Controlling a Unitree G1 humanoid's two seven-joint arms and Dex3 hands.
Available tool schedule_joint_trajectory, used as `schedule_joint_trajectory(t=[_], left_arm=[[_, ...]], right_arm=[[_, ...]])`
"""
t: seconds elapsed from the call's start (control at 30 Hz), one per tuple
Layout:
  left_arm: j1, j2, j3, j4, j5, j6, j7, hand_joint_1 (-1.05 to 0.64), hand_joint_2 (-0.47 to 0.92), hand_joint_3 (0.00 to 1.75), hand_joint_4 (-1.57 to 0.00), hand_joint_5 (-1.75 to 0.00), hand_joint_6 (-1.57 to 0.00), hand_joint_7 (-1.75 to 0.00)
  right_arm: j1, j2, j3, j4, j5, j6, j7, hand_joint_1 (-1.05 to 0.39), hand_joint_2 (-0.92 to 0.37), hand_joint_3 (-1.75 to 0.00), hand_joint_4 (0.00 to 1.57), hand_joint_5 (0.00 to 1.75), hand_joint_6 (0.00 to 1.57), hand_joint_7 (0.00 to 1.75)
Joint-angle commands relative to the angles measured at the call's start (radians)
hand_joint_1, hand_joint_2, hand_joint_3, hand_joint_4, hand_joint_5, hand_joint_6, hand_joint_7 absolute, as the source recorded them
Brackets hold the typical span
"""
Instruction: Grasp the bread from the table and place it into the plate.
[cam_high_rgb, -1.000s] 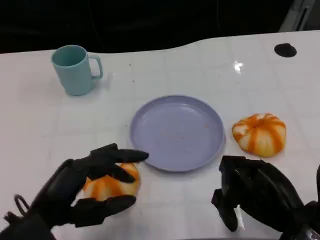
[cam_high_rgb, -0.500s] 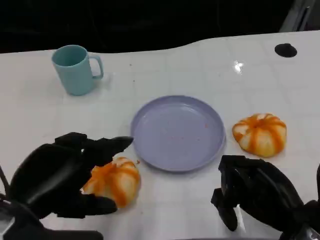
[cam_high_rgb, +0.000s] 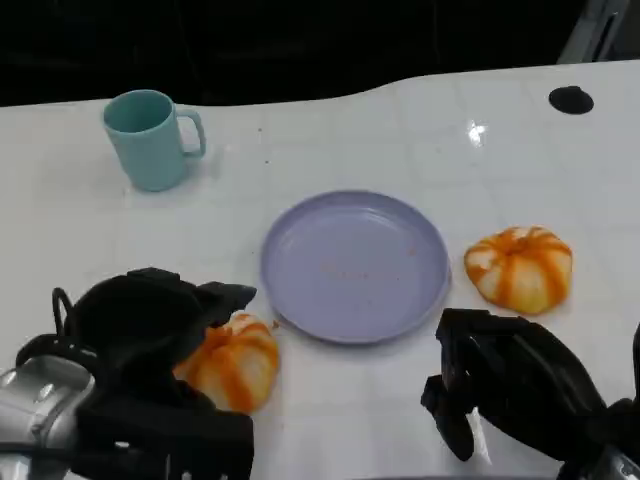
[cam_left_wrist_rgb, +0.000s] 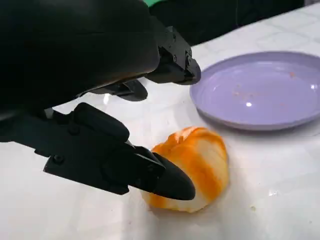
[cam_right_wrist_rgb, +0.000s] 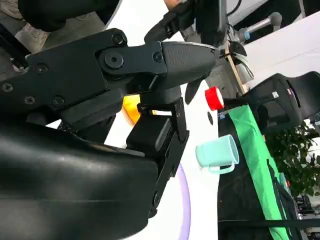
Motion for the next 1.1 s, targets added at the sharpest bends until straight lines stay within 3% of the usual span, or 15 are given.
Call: schedule_joint_trajectory(t=[0.03,0.33,0.57,0.73,0.77,0.83,0.87,0.9,0.93,0.97,1.03,1.1], left_arm=[[-0.049,0.018,-0.040,0.075,0.013,0.036,-0.021,-0.75,0.89,0.01,-0.25,-0.20,-0.24,0.00],[-0.114,0.000,-0.117,0.227,0.004,0.059,-0.002,-0.72,0.90,0.00,-0.27,-0.16,-0.22,0.00],[-0.119,-0.019,-0.153,0.337,-0.018,0.030,0.106,-0.69,0.92,0.01,-0.29,-0.14,-0.23,0.00],[-0.111,-0.039,-0.145,0.440,-0.053,-0.048,0.320,-0.44,0.92,0.06,-0.47,-0.21,-0.35,-0.05],[-0.112,-0.043,-0.141,0.469,-0.062,-0.075,0.380,-0.32,0.92,0.13,-0.59,-0.63,-0.57,-0.08],[-0.118,-0.050,-0.134,0.529,-0.080,-0.128,0.494,-0.25,0.92,0.22,-0.64,-1.01,-0.78,-0.10],[-0.123,-0.051,-0.134,0.553,-0.087,-0.147,0.530,-0.22,0.92,0.38,-0.74,-1.24,-0.97,-0.21],[-0.129,-0.048,-0.134,0.572,-0.085,-0.164,0.573,-0.21,0.92,0.44,-0.77,-1.32,-1.03,-0.26],[-0.134,-0.045,-0.136,0.588,-0.082,-0.178,0.608,-0.23,0.90,0.55,-0.80,-1.49,-1.08,-0.46],[-0.139,-0.042,-0.139,0.599,-0.079,-0.187,0.630,-0.24,0.87,0.67,-0.82,-1.64,-0.99,-0.89],[-0.141,-0.034,-0.141,0.597,-0.064,-0.191,0.677,-0.25,0.81,0.76,-0.85,-1.72,-0.76,-1.52],[-0.137,-0.017,-0.144,0.564,-0.037,-0.178,0.697,-0.26,0.76,0.78,-0.85,-1.74,-0.70,-1.69]], right_arm=[[0.001,-0.007,-0.004,-0.010,0.009,0.013,-0.003,-0.93,-0.92,-0.34,1.28,1.63,1.10,1.56],[0.010,-0.014,-0.011,-0.026,0.013,0.017,0.002,-0.92,-0.92,-0.36,1.28,1.63,1.11,1.56],[0.013,-0.017,-0.015,-0.031,0.015,0.026,0.001,-0.92,-0.92,-0.35,1.29,1.63,1.11,1.57],[0.016,-0.017,-0.014,-0.032,0.013,0.020,0.002,-0.93,-0.92,-0.36,1.29,1.63,1.11,1.57],[0.017,-0.017,-0.016,-0.033,0.016,0.022,0.003,-0.92,-0.92,-0.36,1.29,1.63,1.11,1.56],[0.018,-0.018,-0.017,-0.036,0.019,0.026,0.004,-0.92,-0.92,-0.36,1.29,1.63,1.11,1.56],[0.019,-0.019,-0.017,-0.038,0.018,0.027,0.002,-0.92,-0.92,-0.36,1.29,1.64,1.11,1.57],[0.020,-0.020,-0.016,-0.040,0.014,0.026,-0.001,-0.92,-0.92,-0.36,1.29,1.64,1.11,1.57],[0.021,-0.020,-0.015,-0.042,0.011,0.026,-0.004,-0.92,-0.92,-0.36,1.29,1.64,1.11,1.57],[0.021,-0.021,-0.014,-0.043,0.009,0.027,-0.005,-0.92,-0.92,-0.37,1.29,1.64,1.11,1.57],[0.020,-0.019,-0.015,-0.042,0.013,0.029,-0.005,-0.92,-0.92,-0.37,1.29,1.64,1.11,1.57],[0.019,-0.016,-0.016,-0.038,0.017,0.025,-0.001,-0.92,-0.92,-0.37,1.30,1.64,1.11,1.57]])
